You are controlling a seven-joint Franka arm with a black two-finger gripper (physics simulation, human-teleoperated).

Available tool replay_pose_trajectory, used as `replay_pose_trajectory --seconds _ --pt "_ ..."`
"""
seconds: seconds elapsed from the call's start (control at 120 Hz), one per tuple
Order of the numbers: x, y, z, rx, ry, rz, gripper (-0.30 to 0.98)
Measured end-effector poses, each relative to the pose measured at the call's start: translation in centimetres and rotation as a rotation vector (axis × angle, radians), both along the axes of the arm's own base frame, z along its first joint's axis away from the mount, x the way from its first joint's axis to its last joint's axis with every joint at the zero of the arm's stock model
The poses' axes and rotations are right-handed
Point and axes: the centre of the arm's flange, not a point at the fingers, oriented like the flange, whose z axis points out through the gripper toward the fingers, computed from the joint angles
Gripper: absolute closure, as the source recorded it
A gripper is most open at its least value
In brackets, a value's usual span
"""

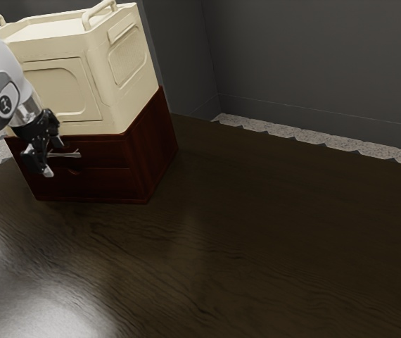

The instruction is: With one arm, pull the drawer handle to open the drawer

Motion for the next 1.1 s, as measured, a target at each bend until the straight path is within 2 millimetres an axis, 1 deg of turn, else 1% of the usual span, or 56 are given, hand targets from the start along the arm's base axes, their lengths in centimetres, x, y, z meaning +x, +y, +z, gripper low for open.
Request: replay_pose_trajectory --seconds 0.167,0.375,0.458,0.55,0.8,1.0,1.1 --pt "0.5 0.4 0.0 0.005 -0.009 -0.001 0.02" --pt "0.6 0.3 -0.4 -0.001 -0.007 0.003 0.31" --pt "0.5 0.2 -0.6 -0.003 0.0 0.005 0.38" --pt "0.3 -0.3 -1.1 -0.007 0.012 0.002 0.44" --pt "-0.7 0.0 -1.1 0.012 0.0 0.01 0.49" --pt "-1.6 -0.5 -1.1 0.017 0.005 0.01 0.5" --pt "-2.4 -0.9 -1.0 0.02 0.01 0.012 0.5"
